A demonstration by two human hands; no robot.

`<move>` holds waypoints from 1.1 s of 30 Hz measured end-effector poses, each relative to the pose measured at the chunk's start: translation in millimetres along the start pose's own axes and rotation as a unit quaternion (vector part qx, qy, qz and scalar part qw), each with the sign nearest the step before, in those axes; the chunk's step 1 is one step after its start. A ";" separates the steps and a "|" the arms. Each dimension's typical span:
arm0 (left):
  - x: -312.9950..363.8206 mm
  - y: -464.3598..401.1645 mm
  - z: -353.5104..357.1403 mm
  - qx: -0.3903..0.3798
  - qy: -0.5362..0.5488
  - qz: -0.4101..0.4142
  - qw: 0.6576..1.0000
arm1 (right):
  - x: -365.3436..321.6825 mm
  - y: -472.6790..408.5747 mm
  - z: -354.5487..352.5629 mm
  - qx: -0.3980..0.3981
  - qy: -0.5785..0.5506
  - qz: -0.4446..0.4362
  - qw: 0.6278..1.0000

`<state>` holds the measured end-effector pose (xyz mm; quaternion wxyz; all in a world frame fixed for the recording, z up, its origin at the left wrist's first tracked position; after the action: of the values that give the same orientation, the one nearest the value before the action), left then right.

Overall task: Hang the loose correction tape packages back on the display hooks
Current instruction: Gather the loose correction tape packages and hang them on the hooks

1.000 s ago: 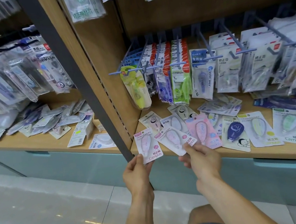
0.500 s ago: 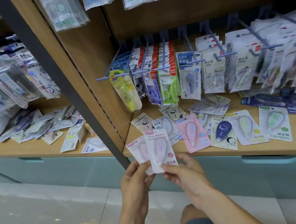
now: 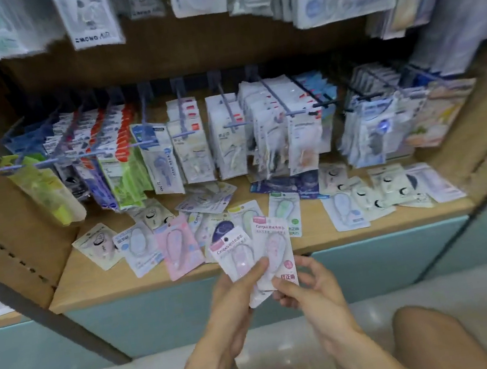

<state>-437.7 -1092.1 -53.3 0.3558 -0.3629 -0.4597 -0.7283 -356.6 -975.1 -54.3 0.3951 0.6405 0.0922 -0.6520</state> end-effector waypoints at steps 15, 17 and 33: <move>-71.0 -13.0 150.1 0.015 -0.041 -0.096 0.994 | -53.8 -57.8 -158.1 0.106 0.023 -0.034 0.993; -76.2 -12.3 155.2 0.016 -0.020 -0.109 0.994 | -67.8 -66.7 -182.8 0.169 0.042 -0.068 0.982; -84.4 -15.0 167.2 0.042 0.005 -0.132 0.990 | -164.5 -162.9 -263.0 0.251 0.711 -0.362 0.549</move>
<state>-376.0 -916.6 -79.1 0.2737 -0.2805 -0.5317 -0.7508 -281.1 -635.8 -10.6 -0.2450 0.8807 0.3996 -0.0688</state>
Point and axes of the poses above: each hand's wrist, its own y-axis away from the middle knuckle, its own z-axis out of the palm, x = y × z, the point moved 9 cm from there along -y, towards the middle knuckle, and after that the axes turned 12 degrees about x, right-handed, at the moved point
